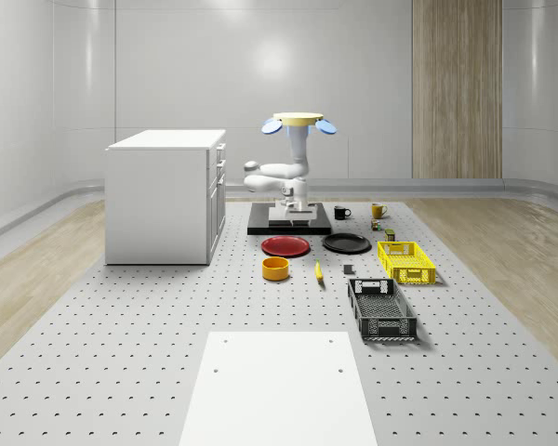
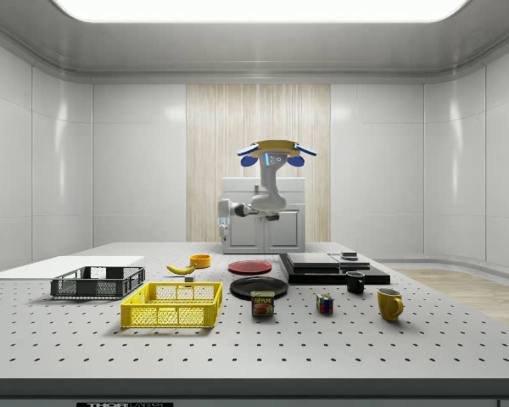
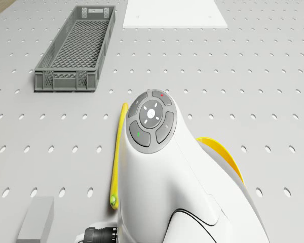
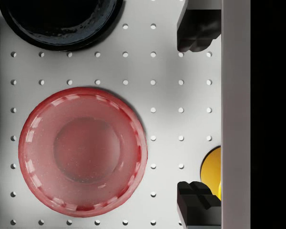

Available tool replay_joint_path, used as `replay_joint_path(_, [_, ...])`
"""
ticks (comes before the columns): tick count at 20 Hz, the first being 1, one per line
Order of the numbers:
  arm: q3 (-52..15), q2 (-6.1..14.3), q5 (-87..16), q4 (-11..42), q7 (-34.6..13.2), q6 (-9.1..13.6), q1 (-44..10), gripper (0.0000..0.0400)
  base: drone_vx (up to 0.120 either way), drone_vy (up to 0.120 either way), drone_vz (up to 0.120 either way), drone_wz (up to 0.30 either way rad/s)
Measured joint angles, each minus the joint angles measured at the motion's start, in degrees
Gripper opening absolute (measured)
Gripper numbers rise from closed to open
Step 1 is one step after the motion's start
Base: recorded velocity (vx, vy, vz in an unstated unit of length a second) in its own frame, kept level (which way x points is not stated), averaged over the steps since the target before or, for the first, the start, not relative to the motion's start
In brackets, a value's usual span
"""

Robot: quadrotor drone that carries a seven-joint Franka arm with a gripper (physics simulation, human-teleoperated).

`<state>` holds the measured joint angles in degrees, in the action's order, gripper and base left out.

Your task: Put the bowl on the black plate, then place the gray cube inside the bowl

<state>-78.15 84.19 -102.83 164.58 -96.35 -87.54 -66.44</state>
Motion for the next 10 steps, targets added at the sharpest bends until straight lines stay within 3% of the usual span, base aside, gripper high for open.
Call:
replay_joint_path(4, [-0.07, 0.41, 0.17, -0.02, -0.07, -0.38, -0.09, 0.0400, 0.120, -0.100, -0.010, 0.000])
replay_joint_path(10, [-0.16, 0.99, 0.41, -0.04, -0.18, -0.92, -0.22, 0.0400, 0.120, 0.000, -0.120, 0.000])
